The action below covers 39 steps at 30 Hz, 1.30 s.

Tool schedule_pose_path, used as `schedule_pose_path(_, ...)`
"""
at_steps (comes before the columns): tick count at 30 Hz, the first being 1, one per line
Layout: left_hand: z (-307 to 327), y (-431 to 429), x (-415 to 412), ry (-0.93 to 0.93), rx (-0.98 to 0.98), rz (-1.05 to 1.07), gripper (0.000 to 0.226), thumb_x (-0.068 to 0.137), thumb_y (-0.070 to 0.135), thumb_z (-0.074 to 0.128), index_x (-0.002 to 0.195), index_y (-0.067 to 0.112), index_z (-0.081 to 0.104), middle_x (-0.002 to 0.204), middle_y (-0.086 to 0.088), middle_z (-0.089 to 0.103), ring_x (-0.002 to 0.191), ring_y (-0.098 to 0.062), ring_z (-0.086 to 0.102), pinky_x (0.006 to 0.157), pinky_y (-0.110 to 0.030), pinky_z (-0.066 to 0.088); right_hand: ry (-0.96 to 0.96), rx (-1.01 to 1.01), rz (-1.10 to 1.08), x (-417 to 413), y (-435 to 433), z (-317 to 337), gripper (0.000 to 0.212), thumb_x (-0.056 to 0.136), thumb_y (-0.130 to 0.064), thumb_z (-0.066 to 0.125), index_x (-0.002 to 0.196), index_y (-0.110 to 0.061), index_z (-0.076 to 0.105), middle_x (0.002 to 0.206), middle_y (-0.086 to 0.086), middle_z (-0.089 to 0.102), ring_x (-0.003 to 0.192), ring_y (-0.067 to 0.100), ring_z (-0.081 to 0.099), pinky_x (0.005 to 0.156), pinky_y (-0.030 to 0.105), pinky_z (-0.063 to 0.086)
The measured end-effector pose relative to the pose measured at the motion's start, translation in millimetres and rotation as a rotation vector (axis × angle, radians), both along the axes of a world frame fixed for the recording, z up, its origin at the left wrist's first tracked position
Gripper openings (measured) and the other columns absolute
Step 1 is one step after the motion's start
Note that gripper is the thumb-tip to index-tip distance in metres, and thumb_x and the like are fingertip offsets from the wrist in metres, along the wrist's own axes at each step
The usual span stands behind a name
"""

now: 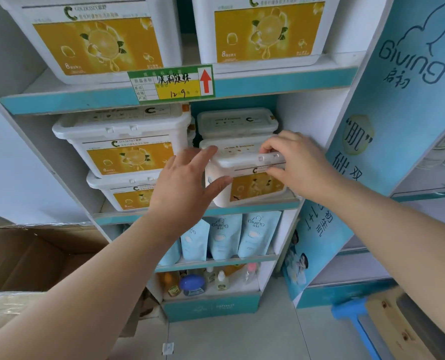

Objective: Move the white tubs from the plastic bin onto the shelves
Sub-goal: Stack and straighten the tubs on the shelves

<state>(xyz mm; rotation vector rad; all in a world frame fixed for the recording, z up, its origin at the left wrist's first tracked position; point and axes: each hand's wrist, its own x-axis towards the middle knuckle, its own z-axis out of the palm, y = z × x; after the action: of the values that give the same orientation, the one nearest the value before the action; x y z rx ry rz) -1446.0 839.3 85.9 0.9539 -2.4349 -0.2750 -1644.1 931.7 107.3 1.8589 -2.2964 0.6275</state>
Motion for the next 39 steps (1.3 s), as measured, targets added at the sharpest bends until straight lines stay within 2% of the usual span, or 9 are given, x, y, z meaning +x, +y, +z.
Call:
schedule_pose_path(3, -3, -7, -13, 0.036, 0.012, 0.028, 0.047, 0.092, 0.046, 0.053, 0.130, 0.020, 0.055, 0.137, -0.006, 0.048, 0.107, -0.029, 0.058, 0.089, -0.039, 0.049, -0.029, 0.011, -0.012, -4, -1, -4, 0.028, 0.082, -0.018, 0.070, 0.109, -0.019, 0.062, 0.111, -0.008, 0.052, 0.098, 0.006, 0.042, 0.084, 0.019, 0.025)
schedule_pose_path(6, -4, -12, -19, 0.042, -0.010, 0.022, 0.031, 0.093, 0.038, 0.056, 0.105, 0.015, 0.073, 0.124, -0.004, 0.060, 0.095, -0.025, 0.062, 0.077, -0.035, 0.050, -0.032, 0.043, -0.021, -8, -1, -18, 0.024, 0.081, -0.014, 0.071, 0.104, -0.015, 0.065, 0.114, -0.003, 0.054, 0.101, 0.010, 0.045, 0.085, 0.019, 0.025)
schedule_pose_path(10, -9, -14, -19, 0.134, -0.063, -0.042, 0.026, 0.094, 0.029, 0.058, 0.093, 0.009, 0.076, 0.105, -0.008, 0.069, 0.097, -0.027, 0.063, 0.077, -0.040, 0.053, 0.007, -0.012, -0.053, -10, -2, -28, 0.023, 0.080, -0.013, 0.072, 0.102, -0.013, 0.065, 0.115, 0.001, 0.061, 0.110, 0.022, 0.050, 0.095, 0.030, 0.031)
schedule_pose_path(13, -17, -19, -15, 0.150, -0.085, -0.092, 0.022, 0.091, 0.025, 0.063, 0.098, 0.009, 0.076, 0.114, -0.011, 0.069, 0.104, -0.030, 0.063, 0.089, -0.037, 0.048, -0.014, -0.037, -0.075, -7, -4, -30, 0.024, 0.080, -0.014, 0.071, 0.104, -0.012, 0.065, 0.110, 0.001, 0.066, 0.104, 0.021, 0.057, 0.093, 0.034, 0.040)
schedule_pose_path(18, -34, -23, -11, 0.182, -0.249, -0.120, 0.017, 0.087, 0.012, 0.067, 0.101, 0.005, 0.074, 0.108, -0.012, 0.070, 0.087, -0.037, 0.061, 0.083, -0.037, 0.049, 0.032, -0.112, -0.104, -1, -6, -35, 0.022, 0.081, -0.014, 0.070, 0.103, -0.013, 0.066, 0.104, 0.002, 0.069, 0.097, 0.022, 0.060, 0.083, 0.034, 0.043)
schedule_pose_path(22, -42, -18, -14, 0.263, -0.272, -0.067, 0.018, 0.087, 0.008, 0.066, 0.103, 0.003, 0.073, 0.105, -0.011, 0.072, 0.092, -0.035, 0.058, 0.083, -0.032, 0.045, 0.086, -0.131, -0.128, 3, -10, -39, 0.024, 0.082, -0.017, 0.069, 0.106, -0.015, 0.066, 0.104, 0.001, 0.070, 0.096, 0.022, 0.061, 0.076, 0.032, 0.043)
schedule_pose_path(26, -44, -22, -17, 0.264, -0.283, -0.035, 0.019, 0.087, 0.005, 0.065, 0.103, 0.001, 0.073, 0.105, -0.012, 0.071, 0.094, -0.037, 0.058, 0.083, -0.031, 0.044, 0.111, -0.142, -0.135, 5, -15, -43, 0.025, 0.085, -0.019, 0.065, 0.110, -0.017, 0.065, 0.107, -0.001, 0.069, 0.101, 0.020, 0.059, 0.072, 0.027, 0.035)
schedule_pose_path(33, -41, -24, -13, 0.229, -0.307, -0.068, 0.020, 0.087, 0.005, 0.064, 0.104, 0.000, 0.072, 0.105, -0.013, 0.071, 0.094, -0.039, 0.058, 0.084, -0.032, 0.045, 0.103, -0.166, -0.112, 6, -14, -47, 0.023, 0.083, -0.014, 0.065, 0.107, -0.012, 0.065, 0.104, 0.003, 0.070, 0.099, 0.023, 0.061, 0.075, 0.030, 0.043)
schedule_pose_path(39, -34, -16, -5, 0.094, -0.365, -0.009, 0.031, 0.084, 0.002, 0.068, 0.114, -0.003, 0.065, 0.112, -0.018, 0.065, 0.094, -0.042, 0.056, 0.081, -0.047, 0.051, 0.088, -0.091, -0.075, 6, -10, -38, 0.031, 0.089, -0.018, 0.061, 0.119, -0.011, 0.058, 0.118, 0.007, 0.064, 0.110, 0.025, 0.056, 0.086, 0.032, 0.043)
